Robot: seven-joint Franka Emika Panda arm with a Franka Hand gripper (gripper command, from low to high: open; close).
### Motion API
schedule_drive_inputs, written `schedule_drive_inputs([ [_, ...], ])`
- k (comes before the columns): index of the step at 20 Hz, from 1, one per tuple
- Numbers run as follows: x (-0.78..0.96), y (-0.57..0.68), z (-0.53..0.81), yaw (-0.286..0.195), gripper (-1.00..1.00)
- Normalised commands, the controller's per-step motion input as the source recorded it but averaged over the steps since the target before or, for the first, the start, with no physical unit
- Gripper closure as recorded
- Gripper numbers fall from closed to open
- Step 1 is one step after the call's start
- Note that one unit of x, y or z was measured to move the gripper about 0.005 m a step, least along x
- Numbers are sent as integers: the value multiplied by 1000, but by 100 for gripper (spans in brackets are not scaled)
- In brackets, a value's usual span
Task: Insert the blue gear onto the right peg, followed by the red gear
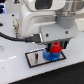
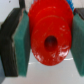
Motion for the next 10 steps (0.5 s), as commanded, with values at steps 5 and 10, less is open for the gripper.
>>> schedule_drive_inputs([
  [5, 127, -77, 61, 0, 100],
  [10, 257, -100, -61, 0, 100],
])
